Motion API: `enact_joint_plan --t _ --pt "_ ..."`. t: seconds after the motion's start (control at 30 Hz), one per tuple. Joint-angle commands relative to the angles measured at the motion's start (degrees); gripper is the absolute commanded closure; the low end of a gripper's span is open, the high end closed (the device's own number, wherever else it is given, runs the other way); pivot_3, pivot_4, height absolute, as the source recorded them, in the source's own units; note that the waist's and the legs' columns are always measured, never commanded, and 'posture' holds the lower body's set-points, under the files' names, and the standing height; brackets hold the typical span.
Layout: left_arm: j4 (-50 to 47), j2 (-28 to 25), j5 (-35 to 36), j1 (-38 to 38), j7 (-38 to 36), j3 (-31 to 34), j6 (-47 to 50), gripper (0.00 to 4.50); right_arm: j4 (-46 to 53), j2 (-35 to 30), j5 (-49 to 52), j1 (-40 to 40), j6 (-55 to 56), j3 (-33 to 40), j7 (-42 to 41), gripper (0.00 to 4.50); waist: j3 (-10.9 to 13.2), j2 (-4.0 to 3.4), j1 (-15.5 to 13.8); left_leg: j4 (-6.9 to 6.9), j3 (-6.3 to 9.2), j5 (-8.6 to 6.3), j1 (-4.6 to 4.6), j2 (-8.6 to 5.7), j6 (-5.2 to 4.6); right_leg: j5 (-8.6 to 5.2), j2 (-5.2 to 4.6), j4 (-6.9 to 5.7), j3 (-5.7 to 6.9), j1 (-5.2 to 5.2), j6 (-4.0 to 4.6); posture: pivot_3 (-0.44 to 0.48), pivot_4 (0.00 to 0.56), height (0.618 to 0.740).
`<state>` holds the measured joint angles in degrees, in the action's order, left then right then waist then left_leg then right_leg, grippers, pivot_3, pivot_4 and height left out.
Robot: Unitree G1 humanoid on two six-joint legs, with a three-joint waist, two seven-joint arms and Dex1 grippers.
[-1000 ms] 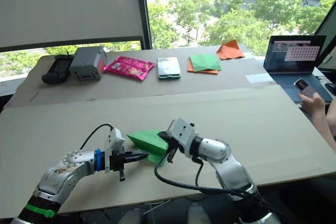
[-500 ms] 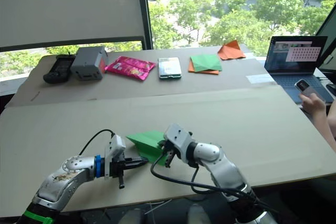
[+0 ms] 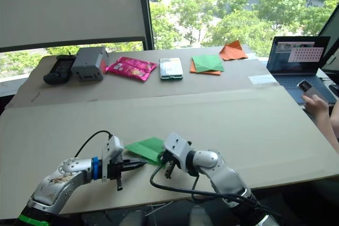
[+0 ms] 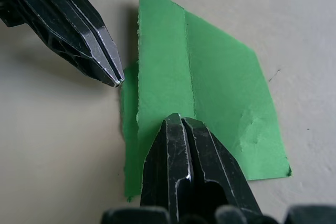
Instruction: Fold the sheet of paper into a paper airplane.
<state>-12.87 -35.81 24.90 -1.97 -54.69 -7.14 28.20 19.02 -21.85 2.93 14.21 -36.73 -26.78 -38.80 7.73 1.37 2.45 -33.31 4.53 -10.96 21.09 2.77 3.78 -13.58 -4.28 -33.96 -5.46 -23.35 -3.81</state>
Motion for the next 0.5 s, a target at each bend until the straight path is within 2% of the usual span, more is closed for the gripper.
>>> enact_joint_plan --t 0.03,0.23,0.3,0.5 --pt "-3.0 -1.3 1.8 0.2 -0.4 2.5 1.0 4.5 -0.4 -0.2 -0.5 -0.2 0.7 -0.7 0.1 4.46 0.0 0.0 0.0 0.0 0.0 0.0 -0.01 0.0 0.0 0.0 0.0 0.0 0.0 0.01 0.0 0.0 0.15 0.732" --pt "-5.3 -1.7 9.0 -2.3 -0.3 7.9 6.5 4.5 -2.7 0.0 -1.6 0.2 0.2 -1.1 0.9 4.46 0.0 0.02 0.0 0.0 0.0 -0.01 -0.02 0.0 0.01 0.0 -0.02 0.02 0.01 0.0 0.0 0.0 0.15 0.732" --pt "-3.0 -1.3 7.3 -4.1 1.2 8.1 5.9 4.5 -2.9 0.0 -1.6 0.2 0.1 -1.1 0.9 4.46 0.0 0.03 -0.1 0.0 0.02 -0.01 -0.02 0.0 0.02 -0.01 -0.02 0.03 0.05 0.0 0.0 0.0 0.15 0.732" --pt "3.3 -0.4 -0.3 -4.9 1.4 2.9 0.3 4.5 -1.9 -0.4 -1.6 0.1 0.0 -1.2 0.9 4.46 -0.1 -0.11 0.1 -0.01 0.01 -0.01 -0.04 0.0 0.01 0.0 -0.02 0.19 0.06 0.1 0.0 0.0 0.15 0.732"
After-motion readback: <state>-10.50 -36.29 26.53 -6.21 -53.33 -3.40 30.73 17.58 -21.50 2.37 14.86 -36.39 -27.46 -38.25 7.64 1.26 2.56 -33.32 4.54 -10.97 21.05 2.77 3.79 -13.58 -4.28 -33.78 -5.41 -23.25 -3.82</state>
